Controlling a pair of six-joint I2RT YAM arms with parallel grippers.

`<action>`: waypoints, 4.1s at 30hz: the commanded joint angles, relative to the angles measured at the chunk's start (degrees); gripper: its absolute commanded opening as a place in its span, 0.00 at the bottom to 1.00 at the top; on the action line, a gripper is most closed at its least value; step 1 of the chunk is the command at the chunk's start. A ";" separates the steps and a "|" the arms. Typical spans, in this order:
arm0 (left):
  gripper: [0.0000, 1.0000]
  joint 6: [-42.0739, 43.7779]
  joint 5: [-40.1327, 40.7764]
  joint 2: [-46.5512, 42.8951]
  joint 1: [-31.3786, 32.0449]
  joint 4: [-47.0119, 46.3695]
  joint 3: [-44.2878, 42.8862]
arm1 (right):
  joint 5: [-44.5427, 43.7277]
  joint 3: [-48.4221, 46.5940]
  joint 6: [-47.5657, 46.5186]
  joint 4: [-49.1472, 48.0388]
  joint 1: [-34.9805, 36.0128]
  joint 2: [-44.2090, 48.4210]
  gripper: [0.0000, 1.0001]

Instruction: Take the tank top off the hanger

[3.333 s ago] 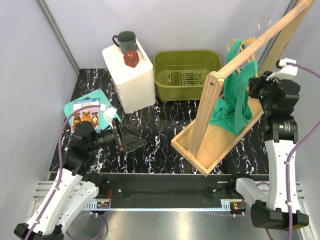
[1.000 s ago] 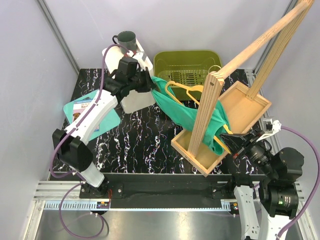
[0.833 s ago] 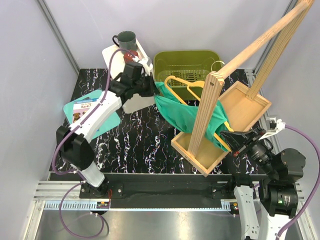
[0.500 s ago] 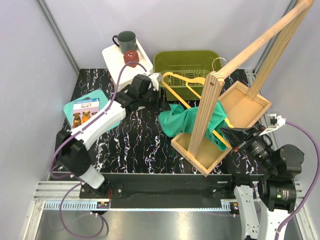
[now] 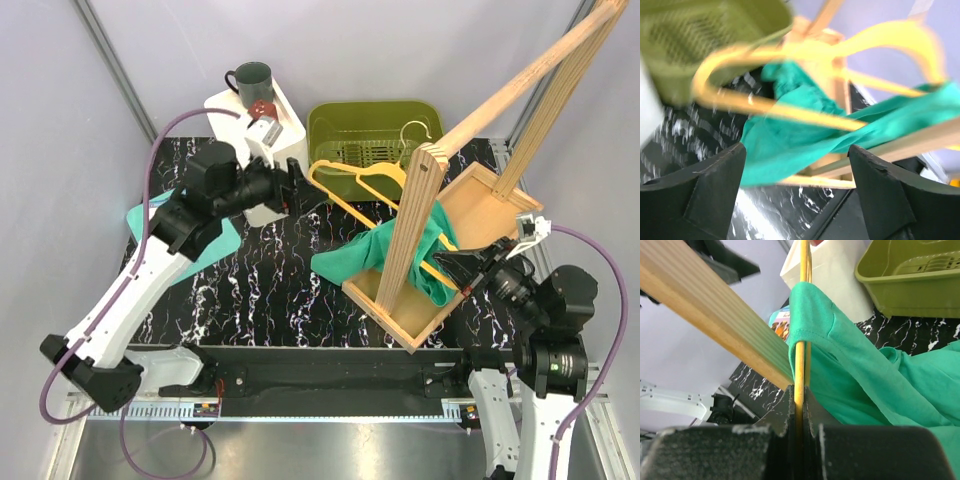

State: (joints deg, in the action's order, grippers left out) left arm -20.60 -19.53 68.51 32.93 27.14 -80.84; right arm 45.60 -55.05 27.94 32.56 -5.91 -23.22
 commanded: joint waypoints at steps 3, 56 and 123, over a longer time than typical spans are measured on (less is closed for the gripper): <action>0.78 13.29 -4.55 6.10 4.60 -3.23 -10.21 | 10.29 -2.61 -3.95 -3.55 0.11 -4.20 0.00; 0.00 28.69 9.07 13.05 9.61 -0.94 -14.70 | -18.40 -2.53 -8.96 10.09 0.11 1.69 1.00; 0.00 11.02 22.25 3.83 11.63 13.90 -1.08 | -61.35 -14.73 -13.35 14.21 0.11 -12.72 0.00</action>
State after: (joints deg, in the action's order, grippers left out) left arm -9.30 5.50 75.75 44.60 42.06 -83.13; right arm -12.62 -66.57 17.56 47.97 -5.89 -33.43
